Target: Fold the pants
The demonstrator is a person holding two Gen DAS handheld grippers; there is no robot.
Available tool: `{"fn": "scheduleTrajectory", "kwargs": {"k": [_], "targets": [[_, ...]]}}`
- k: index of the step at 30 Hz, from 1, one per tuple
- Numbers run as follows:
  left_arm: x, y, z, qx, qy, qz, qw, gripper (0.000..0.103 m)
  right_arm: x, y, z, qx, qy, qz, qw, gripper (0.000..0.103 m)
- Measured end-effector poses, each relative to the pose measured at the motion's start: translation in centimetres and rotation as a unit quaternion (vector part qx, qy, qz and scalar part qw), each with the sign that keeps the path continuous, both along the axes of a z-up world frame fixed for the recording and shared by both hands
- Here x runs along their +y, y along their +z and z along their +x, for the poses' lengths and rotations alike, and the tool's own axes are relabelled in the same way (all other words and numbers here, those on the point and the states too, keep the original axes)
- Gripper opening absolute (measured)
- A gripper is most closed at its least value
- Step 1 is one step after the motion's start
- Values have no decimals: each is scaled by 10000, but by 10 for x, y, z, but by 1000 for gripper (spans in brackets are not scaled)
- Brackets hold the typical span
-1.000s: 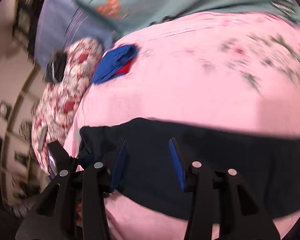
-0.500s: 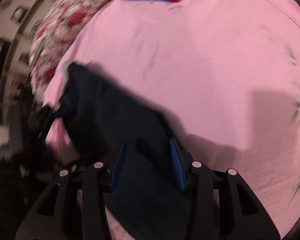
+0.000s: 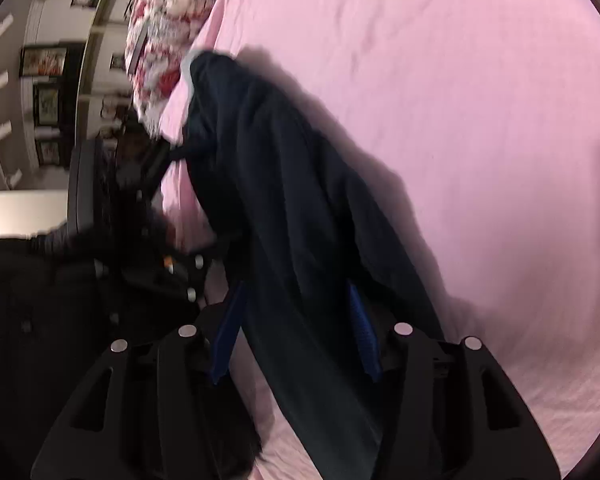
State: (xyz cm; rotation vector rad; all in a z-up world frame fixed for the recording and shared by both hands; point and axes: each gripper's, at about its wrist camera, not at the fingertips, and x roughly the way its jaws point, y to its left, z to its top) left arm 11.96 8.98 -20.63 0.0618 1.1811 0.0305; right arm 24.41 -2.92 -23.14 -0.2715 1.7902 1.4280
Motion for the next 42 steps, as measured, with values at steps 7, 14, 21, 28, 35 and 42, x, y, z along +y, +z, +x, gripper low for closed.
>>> {"fn": "scheduleTrajectory", "kwargs": {"k": [7,14,21,28,35,42], "targets": [[1,-1,3,46,12,10,10000,101,-10,5,13,31,-41,-46,10000,59],[1,-2,5,95,38,15,9999,101,-3,3,17,-111,-71,19,9999,70],[4,-3,10,143,60,4,9999,101,6,7,-5,838,-17,684,9941,76],[6,-5,11,139,77,-5,9999,101,9,-8,19,1348,-1380,1350,9719,78],[7,-6,6,96,63,4,9999,101,-45,-36,82,1335,-3190,1480,9266,37],[6,-5,1,23,48,21,10000,101,-86,48,63,185,-3862,2019,8999,54]]}}
